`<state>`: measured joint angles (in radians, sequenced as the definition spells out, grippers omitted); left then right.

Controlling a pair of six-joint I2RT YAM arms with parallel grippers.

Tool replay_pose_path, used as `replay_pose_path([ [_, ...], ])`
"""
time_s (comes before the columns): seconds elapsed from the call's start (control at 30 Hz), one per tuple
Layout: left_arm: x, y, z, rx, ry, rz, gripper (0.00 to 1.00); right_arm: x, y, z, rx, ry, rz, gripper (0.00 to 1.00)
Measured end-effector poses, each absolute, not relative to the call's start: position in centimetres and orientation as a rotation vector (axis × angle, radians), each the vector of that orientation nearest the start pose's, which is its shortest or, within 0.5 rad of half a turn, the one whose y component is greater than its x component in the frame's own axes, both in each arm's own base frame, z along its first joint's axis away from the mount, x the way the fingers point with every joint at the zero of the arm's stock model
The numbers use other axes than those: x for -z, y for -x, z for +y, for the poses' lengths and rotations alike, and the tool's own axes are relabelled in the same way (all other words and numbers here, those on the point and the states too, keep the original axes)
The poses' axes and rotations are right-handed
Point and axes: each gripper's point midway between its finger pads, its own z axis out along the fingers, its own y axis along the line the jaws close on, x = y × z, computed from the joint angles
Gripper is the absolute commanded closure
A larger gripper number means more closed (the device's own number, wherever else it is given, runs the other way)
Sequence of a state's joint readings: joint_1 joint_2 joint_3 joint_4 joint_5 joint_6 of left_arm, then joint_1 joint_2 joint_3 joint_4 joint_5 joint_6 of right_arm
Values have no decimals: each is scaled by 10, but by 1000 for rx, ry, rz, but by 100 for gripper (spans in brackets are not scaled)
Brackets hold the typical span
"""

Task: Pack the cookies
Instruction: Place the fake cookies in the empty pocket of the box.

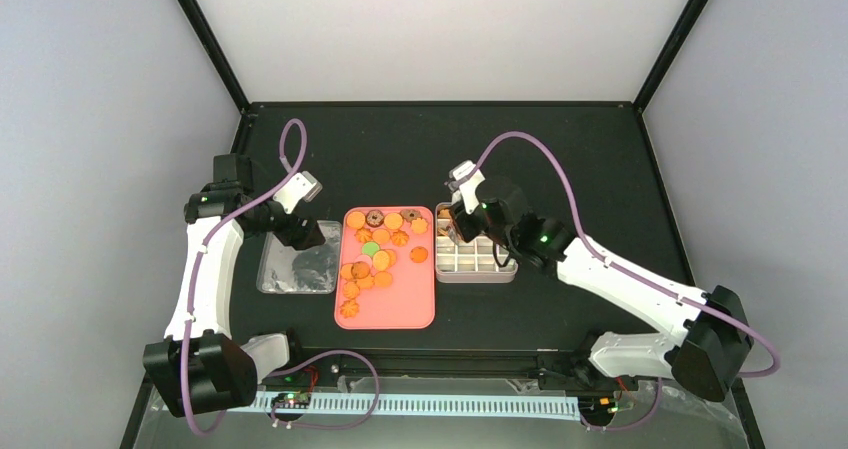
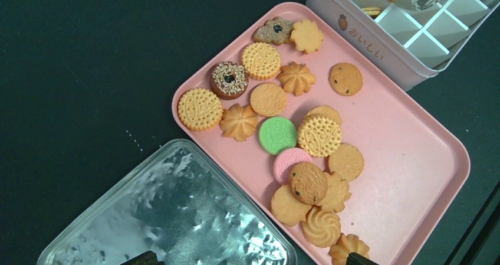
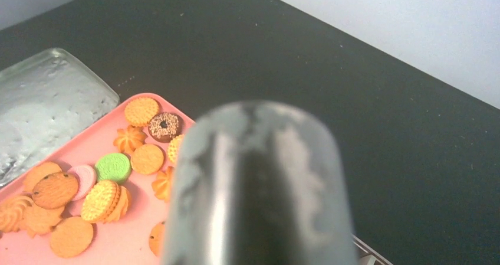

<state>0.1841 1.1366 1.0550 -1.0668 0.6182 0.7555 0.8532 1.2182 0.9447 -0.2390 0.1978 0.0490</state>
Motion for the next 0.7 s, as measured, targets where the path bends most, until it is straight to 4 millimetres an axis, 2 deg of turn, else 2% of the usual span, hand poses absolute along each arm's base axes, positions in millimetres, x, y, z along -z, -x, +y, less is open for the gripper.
replay_pose_path([
  [0.1, -198, -260, -53, 461, -854, 2310, 17, -226, -285, 275, -331, 720, 1983, 66],
  [0.7, -198, -260, -54, 466, -854, 2307, 17, -227, -292, 275, -264, 742, 1962, 67],
])
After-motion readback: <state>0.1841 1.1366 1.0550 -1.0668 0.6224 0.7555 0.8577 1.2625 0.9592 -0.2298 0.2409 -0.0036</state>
